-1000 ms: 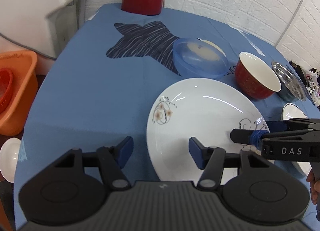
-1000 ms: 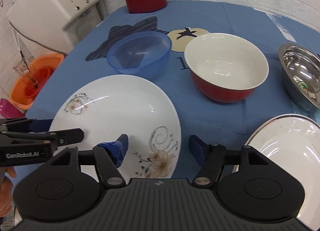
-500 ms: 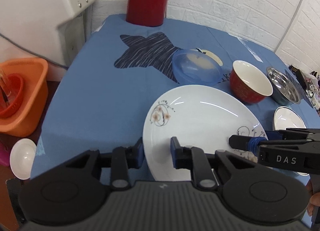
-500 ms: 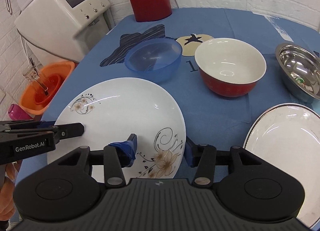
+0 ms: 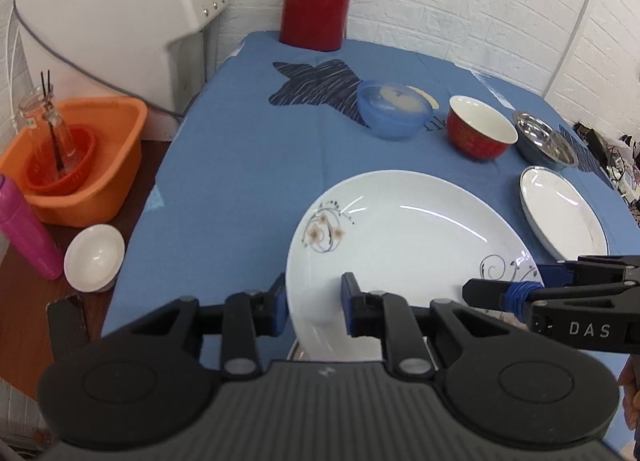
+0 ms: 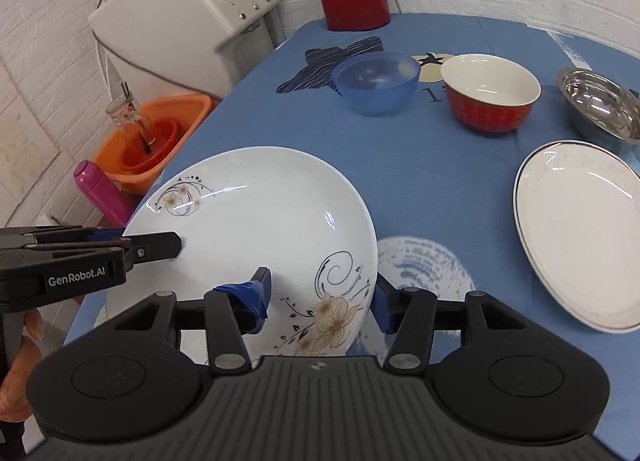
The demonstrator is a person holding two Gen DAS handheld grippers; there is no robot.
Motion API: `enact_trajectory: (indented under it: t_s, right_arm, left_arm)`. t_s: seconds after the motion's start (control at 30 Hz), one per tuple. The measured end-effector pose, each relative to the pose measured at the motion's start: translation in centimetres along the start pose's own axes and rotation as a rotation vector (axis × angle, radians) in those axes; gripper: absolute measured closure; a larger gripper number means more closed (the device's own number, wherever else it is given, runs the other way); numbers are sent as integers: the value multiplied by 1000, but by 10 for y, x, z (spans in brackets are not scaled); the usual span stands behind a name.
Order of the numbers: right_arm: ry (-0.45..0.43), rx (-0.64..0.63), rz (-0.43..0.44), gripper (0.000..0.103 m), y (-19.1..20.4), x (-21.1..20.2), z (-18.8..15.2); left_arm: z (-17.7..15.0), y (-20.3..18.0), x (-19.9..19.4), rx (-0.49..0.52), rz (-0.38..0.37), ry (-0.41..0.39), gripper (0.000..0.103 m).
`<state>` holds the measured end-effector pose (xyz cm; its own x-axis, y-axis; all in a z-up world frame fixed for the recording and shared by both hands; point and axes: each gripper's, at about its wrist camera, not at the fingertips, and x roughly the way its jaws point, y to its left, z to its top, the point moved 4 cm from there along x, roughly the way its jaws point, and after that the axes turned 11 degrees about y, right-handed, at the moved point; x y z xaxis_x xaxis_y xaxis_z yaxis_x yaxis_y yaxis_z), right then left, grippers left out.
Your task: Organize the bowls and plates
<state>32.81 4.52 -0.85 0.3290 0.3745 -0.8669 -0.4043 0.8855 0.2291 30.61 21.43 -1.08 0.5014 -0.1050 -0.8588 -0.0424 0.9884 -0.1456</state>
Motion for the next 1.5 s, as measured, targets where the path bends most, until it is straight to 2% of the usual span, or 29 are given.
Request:
enact_trajectory:
  t_s: [0.13,0.23,0.3,0.43,0.53,0.63,0.67,0.7,0.8,0.93,1.03,1.17,1.3,1.4,1.5]
  right_arm:
    - [-1,-20,-5,64,10,-1,-25]
    - [-33,-84,-57,64,22,-5,-38]
    - [-41,-86,-46,63,23,-6,-43]
    - [-37,-77,-14,64,24,-2,-52]
    - [-40,-65,-14,64,25,-2,-53]
    - [-52,-14,18,64,20,-6,-54]
    - [-59,8,38,64,17,-8,-55]
    - [-63,32,57,64,13,-9,-56]
    - [-68,93,98,63,6,-15,-57]
    - [-50,124,126,63,-2,-17,-58]
    - [29,48,117,63,-1,-13,-59]
    - [-5,75,123,64,-17,-28,-58]
    - [-68,88,38,64,-52,-53,-48]
    - [-109,156,-26,63,-95,-71,-36]
    - [-140,218,-126,63,-141,-84,-22]
  left_arm:
    - [-35,5,-3,-18,-15,13,86]
    - [-50,2,-11,12,7,-11,86]
    - [-57,4,-12,12,7,-22,86]
    - [-64,13,-5,-20,-23,4,82]
    - [-65,9,-5,6,-12,3,76]
    - [-64,7,-7,25,-31,8,69]
    - [-63,7,-9,28,-51,5,54]
    - [-61,7,-13,25,-71,-4,51]
    - [-53,7,-26,29,-96,-13,51]
    - [-44,5,-39,35,-72,-43,51]
    - [-38,0,-43,37,-76,-50,50]
    - [-27,-15,-40,54,-85,-54,50]
    - [-13,-41,-31,90,-132,-30,49]
    - [6,-69,-18,121,-178,-3,49]
    - [33,-101,3,131,-247,36,48]
